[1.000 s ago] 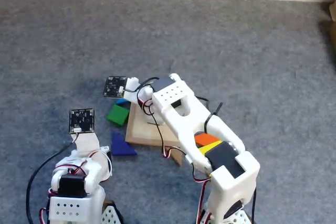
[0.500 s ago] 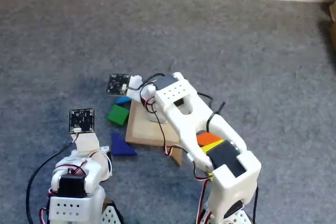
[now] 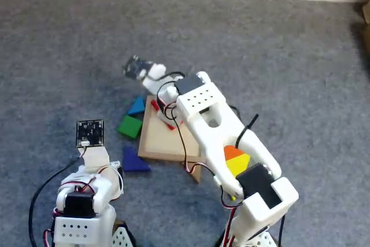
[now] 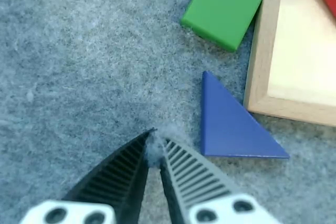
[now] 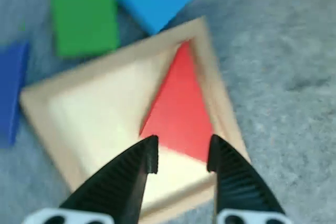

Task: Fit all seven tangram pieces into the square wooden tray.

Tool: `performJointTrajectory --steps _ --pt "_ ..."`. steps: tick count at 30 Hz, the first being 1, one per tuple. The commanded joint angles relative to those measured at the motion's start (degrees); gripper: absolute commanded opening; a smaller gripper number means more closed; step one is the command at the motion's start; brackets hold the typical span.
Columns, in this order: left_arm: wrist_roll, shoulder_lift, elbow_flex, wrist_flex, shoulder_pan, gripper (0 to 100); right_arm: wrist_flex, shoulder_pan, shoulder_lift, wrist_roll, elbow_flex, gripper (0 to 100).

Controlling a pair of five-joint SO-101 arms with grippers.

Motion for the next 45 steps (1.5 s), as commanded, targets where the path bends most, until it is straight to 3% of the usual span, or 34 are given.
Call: performJointTrajectory --steps 1,4,15,20,28,33,45 --pt "-0.09 -0.57 1.19 0.26 -0.48 0 -6.73 -1.36 -2.33 -11.34 0.04 13.3" --pt "-0.09 -0.57 1.19 0.26 -0.48 0 -12.53 -1.45 0.04 -15.82 2.15 13.3" --pt "-0.09 -0.57 1.19 0.26 -0.48 0 -14.02 2.59 8.92 -15.74 3.82 13.3" --pt "-0.09 -0.57 1.19 0.26 -0.48 0 -14.02 5.41 9.10 -8.44 3.82 13.1" --pt "-0.09 -0.57 1.19 0.26 -0.48 0 -13.76 5.23 7.08 -8.09 1.80 13.1" --pt "-0.09 -0.57 1.19 0.26 -0.48 0 -6.20 5.05 -0.57 -8.53 -1.19 13.1" --pt "-0.09 -0.57 1.19 0.26 -0.48 0 10.59 14.46 -15.52 -37.36 2.15 13.4"
